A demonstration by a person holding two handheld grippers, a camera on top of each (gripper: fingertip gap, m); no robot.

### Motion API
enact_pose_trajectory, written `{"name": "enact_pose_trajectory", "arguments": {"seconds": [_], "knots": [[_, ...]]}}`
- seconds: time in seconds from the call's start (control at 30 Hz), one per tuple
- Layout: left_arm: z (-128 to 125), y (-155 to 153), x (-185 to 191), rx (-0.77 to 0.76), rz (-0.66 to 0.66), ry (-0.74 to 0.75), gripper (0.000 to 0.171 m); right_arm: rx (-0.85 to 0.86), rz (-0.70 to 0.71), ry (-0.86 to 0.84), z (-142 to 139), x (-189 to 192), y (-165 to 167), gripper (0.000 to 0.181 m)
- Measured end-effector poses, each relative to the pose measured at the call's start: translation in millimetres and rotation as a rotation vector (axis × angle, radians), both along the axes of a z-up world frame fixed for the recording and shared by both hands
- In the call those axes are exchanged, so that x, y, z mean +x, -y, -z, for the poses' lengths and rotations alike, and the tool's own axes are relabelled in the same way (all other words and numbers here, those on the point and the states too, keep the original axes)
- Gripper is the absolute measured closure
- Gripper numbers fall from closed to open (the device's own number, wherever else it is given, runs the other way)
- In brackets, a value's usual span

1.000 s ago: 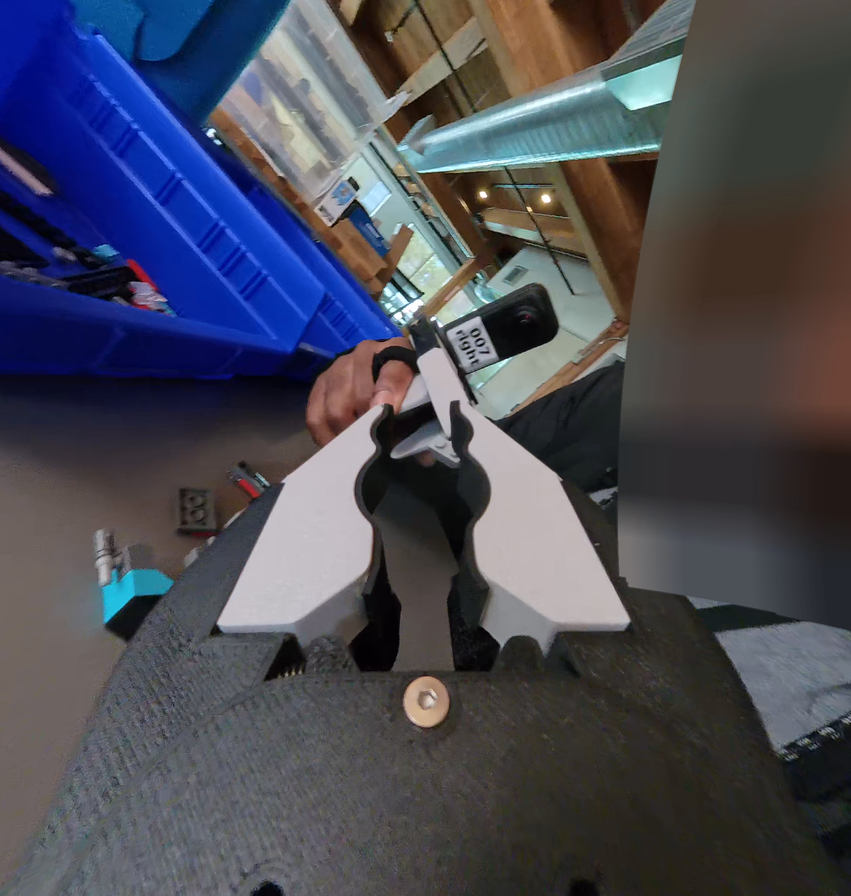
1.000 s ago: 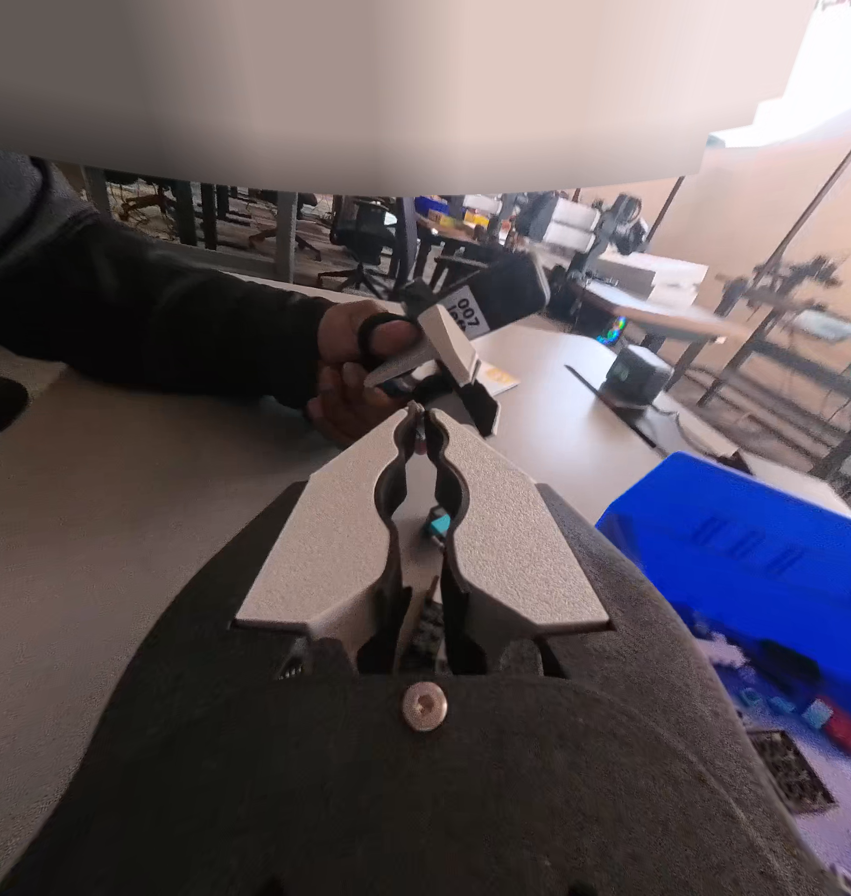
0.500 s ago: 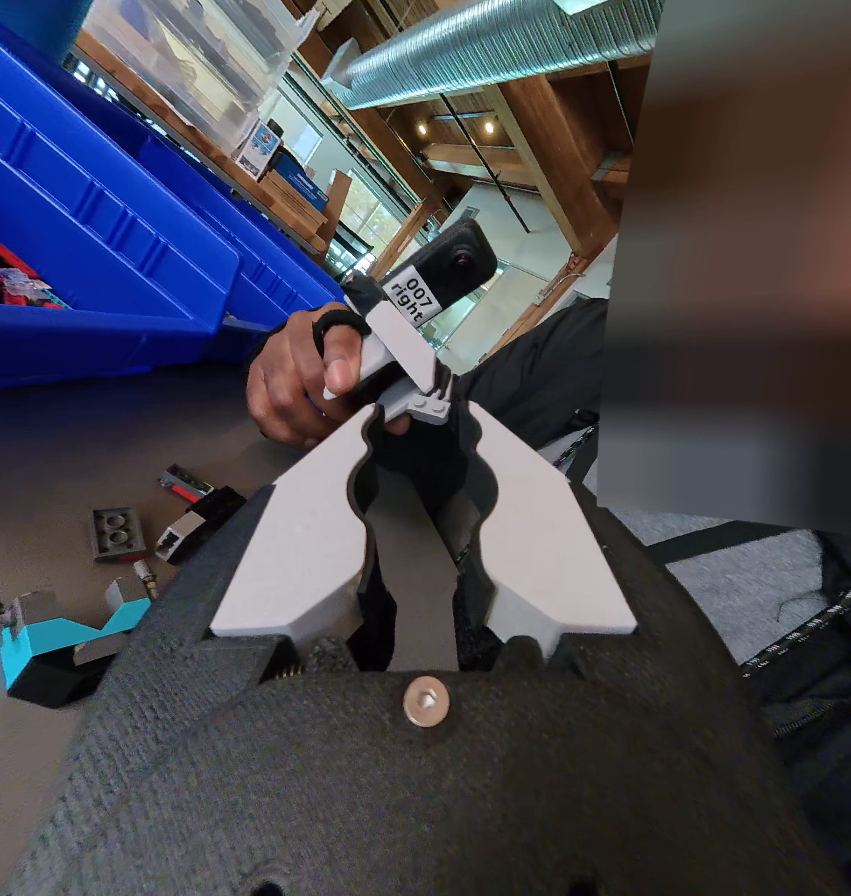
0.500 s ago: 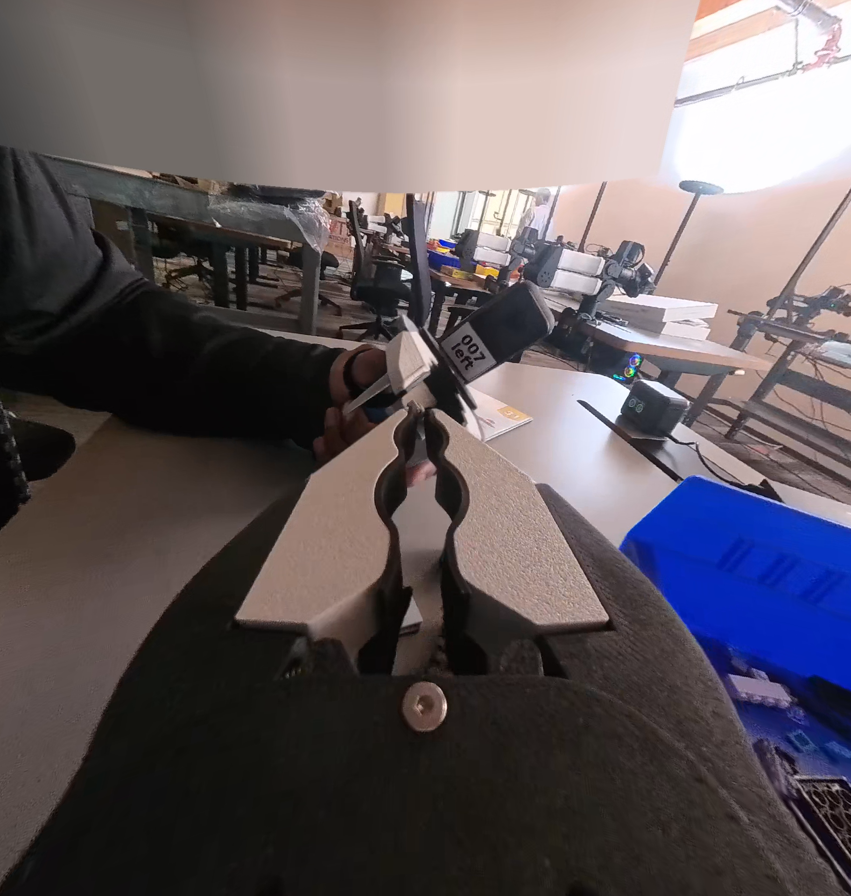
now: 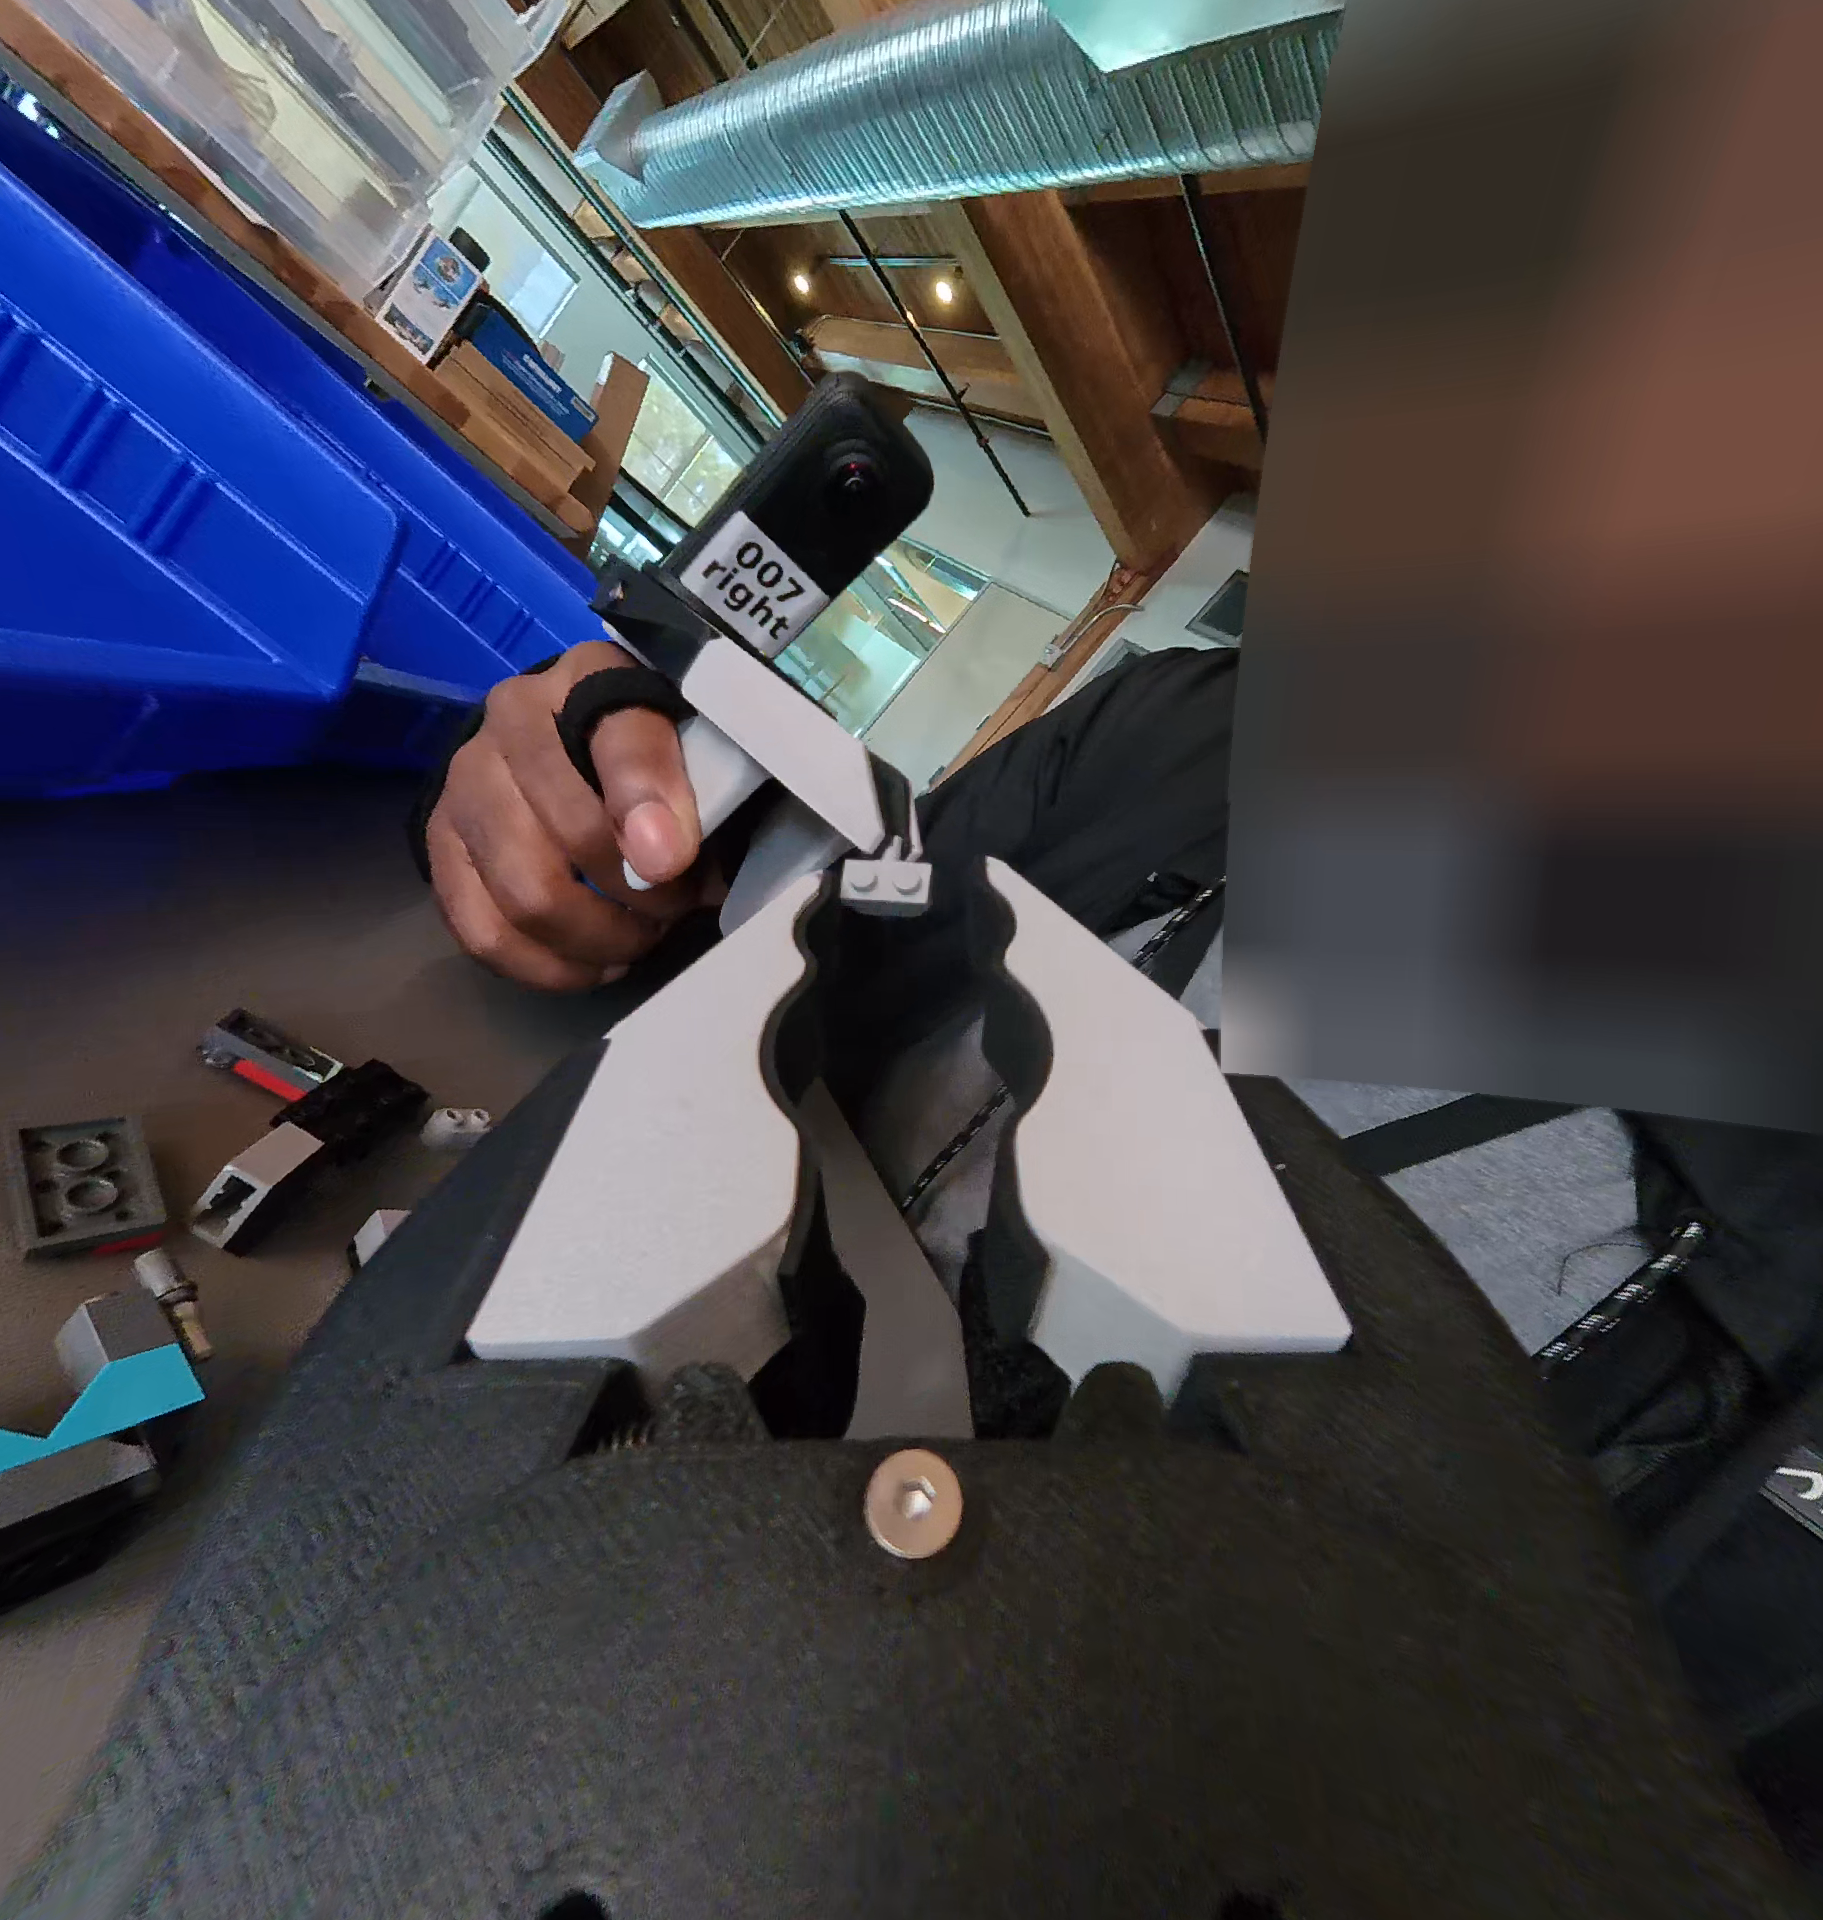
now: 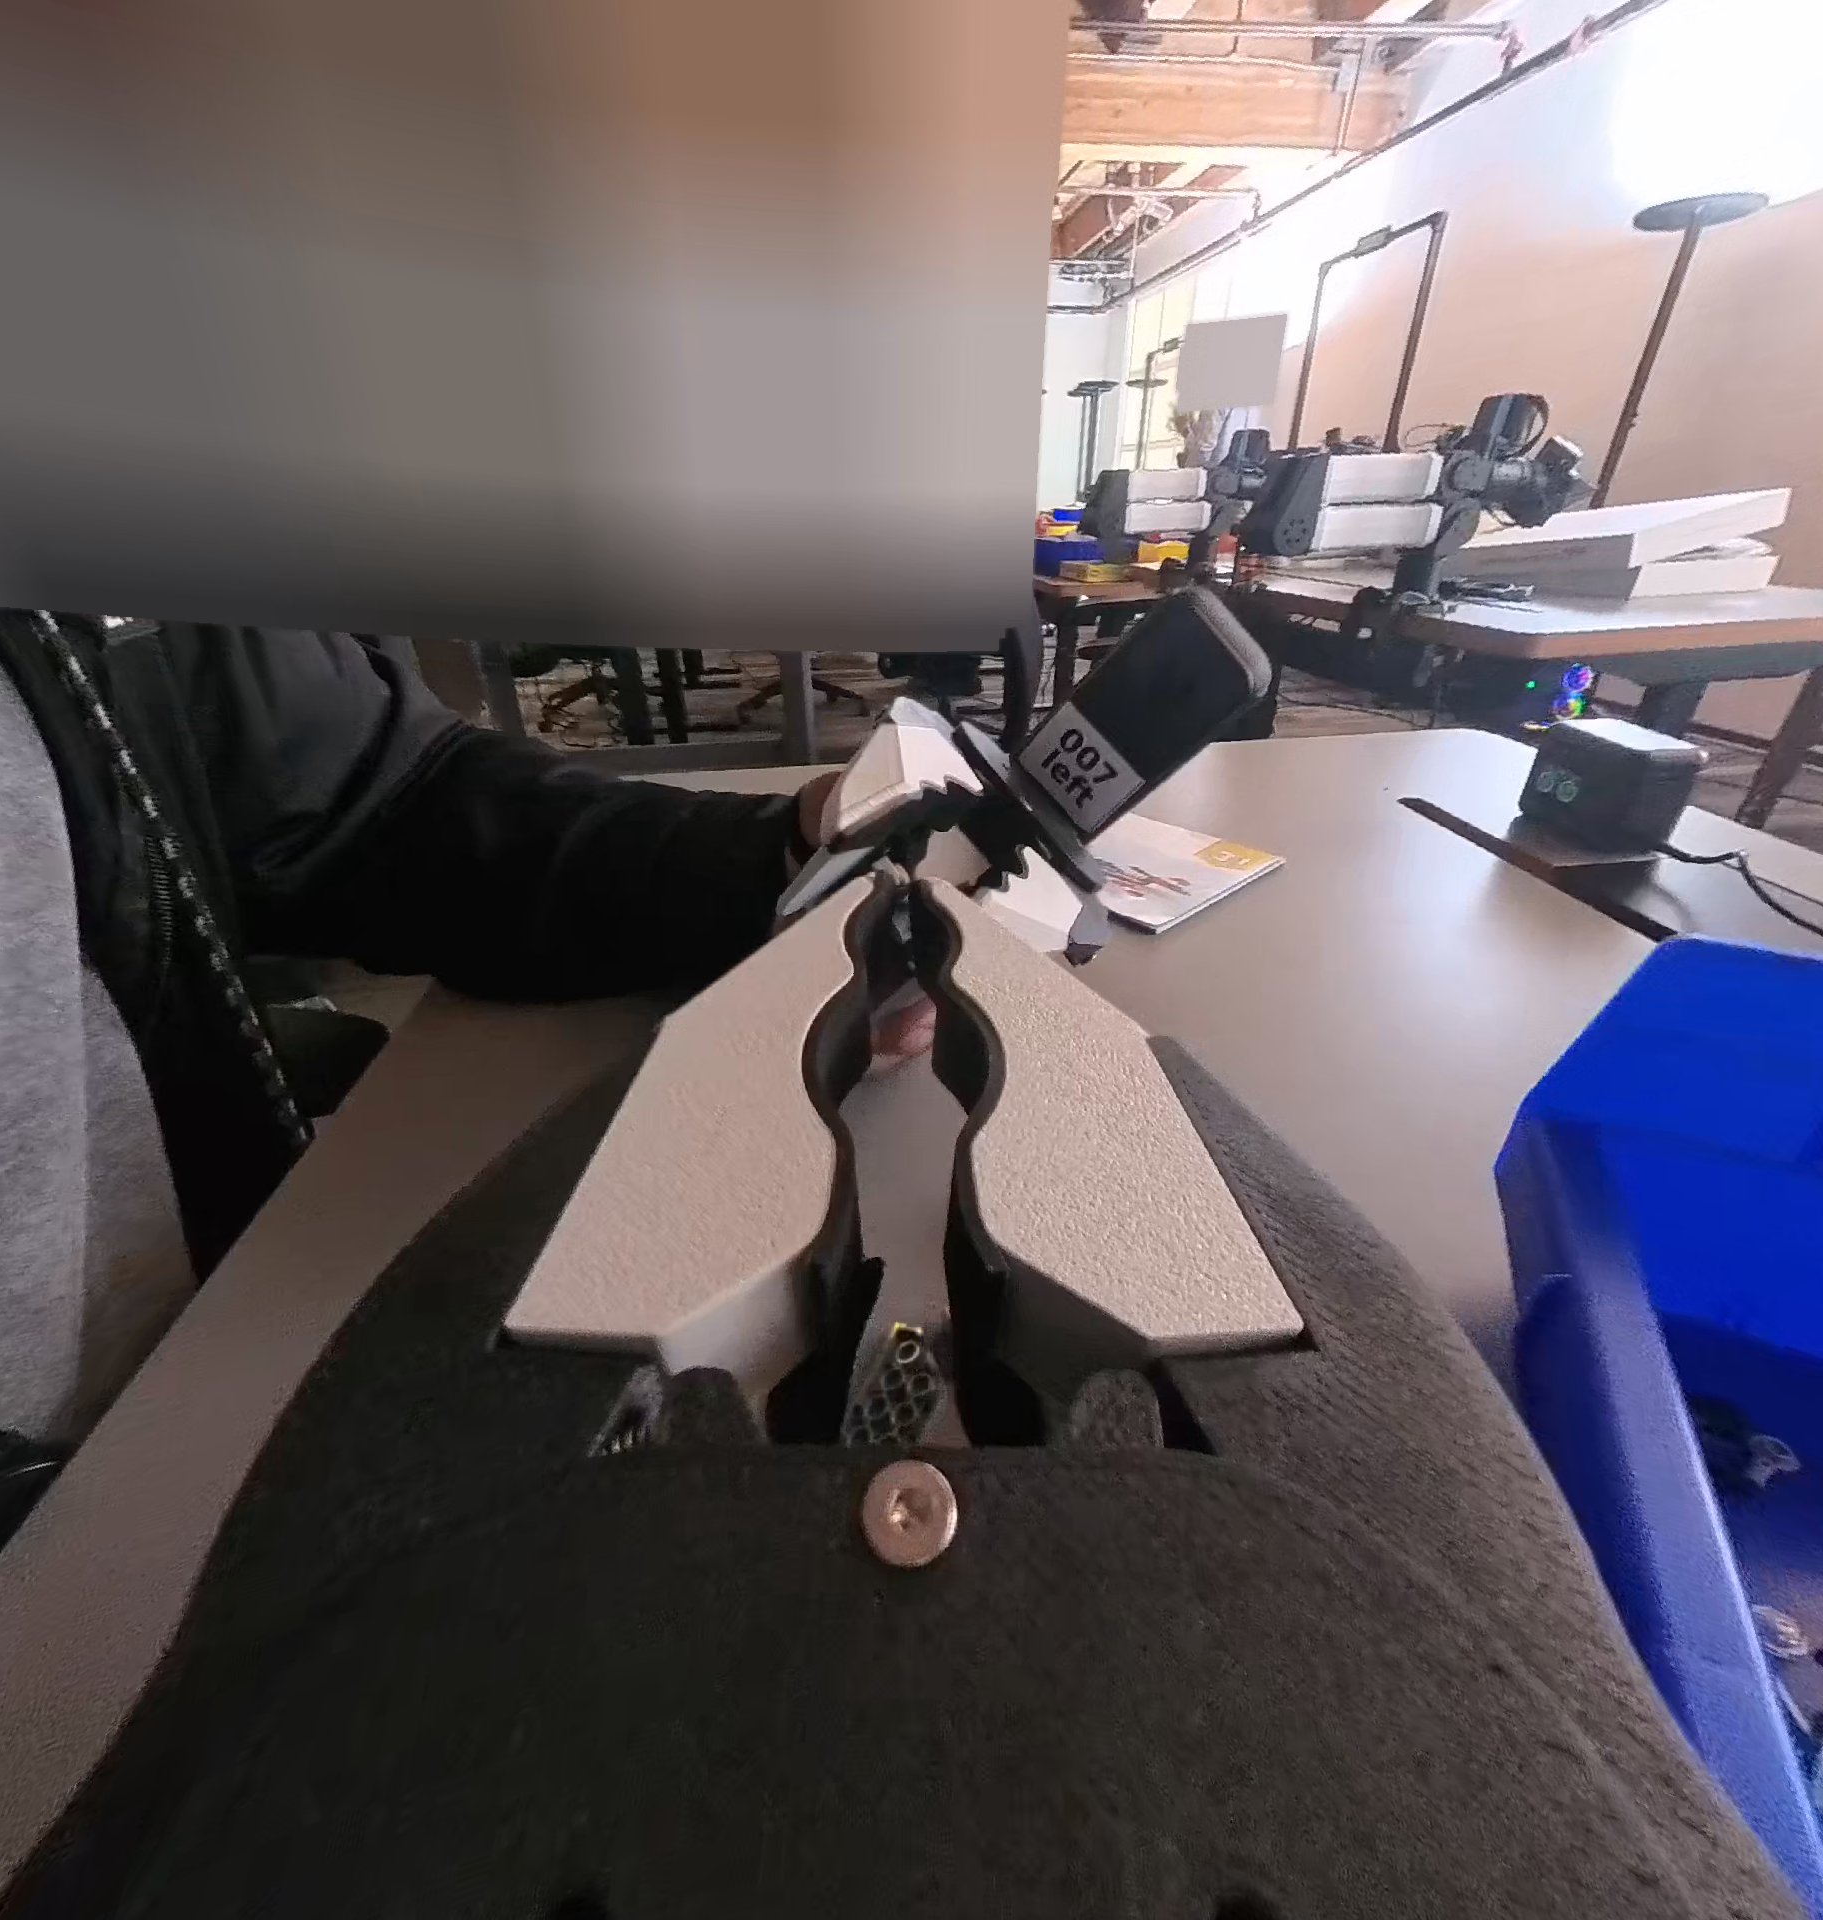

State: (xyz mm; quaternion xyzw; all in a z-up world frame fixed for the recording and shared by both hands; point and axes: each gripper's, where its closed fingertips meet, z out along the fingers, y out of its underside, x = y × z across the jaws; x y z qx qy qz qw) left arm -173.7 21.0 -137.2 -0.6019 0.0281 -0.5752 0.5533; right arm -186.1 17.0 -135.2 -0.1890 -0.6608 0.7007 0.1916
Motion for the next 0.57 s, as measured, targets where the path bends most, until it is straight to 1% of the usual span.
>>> {"name": "enact_pose_trajectory", "arguments": {"seconds": [0.17,0.33,0.5,0.57], "knots": [[-1,0,-1,0.001,0.010,0.032,0.154,-0.057,-0.048,0.072,-2,1,1,0.177],[-5,0,-1,0.009,0.020,0.076,0.154,-0.114,-0.071,0.119,-5,1,1,0.177],[-10,-4,-8,0.016,-0.015,0.149,0.154,-0.172,-0.027,0.150,-9,-8,-3,0.176],[-13,-6,-14,0.024,-0.042,0.180,0.155,-0.181,0.007,0.139,-11,-11,-6,0.169]]}}
